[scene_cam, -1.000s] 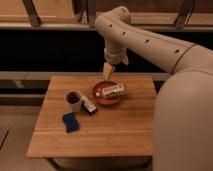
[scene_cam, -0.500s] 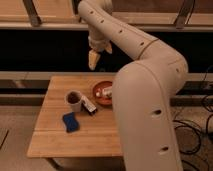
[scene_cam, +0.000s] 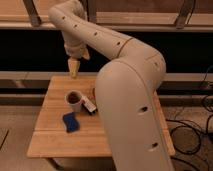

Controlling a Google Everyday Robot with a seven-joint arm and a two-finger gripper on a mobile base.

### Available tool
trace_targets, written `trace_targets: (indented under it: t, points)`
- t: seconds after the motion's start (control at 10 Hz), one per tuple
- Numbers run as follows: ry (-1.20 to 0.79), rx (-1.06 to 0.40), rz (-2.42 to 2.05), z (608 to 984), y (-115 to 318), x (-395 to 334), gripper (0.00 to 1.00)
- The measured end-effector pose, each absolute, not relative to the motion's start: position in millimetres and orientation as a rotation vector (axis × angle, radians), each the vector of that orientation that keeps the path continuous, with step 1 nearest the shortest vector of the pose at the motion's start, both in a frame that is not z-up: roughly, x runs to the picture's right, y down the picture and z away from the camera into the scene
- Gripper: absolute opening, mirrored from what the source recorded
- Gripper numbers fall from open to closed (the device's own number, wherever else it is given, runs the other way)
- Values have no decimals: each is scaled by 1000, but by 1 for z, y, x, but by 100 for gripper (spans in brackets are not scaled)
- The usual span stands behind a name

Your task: Move the arm in a circular motion

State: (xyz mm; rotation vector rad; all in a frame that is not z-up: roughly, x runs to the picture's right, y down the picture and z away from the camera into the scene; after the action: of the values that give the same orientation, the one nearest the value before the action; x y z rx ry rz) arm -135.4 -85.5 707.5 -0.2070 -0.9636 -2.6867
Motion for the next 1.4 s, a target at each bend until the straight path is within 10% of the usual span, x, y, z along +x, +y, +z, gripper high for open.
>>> trace_targets:
  t: [0.7,1.4]
  points:
    - [-1066,-208,-2594,666,4,-95,80]
    - [-889,-468,-2335,707,-45,27,80]
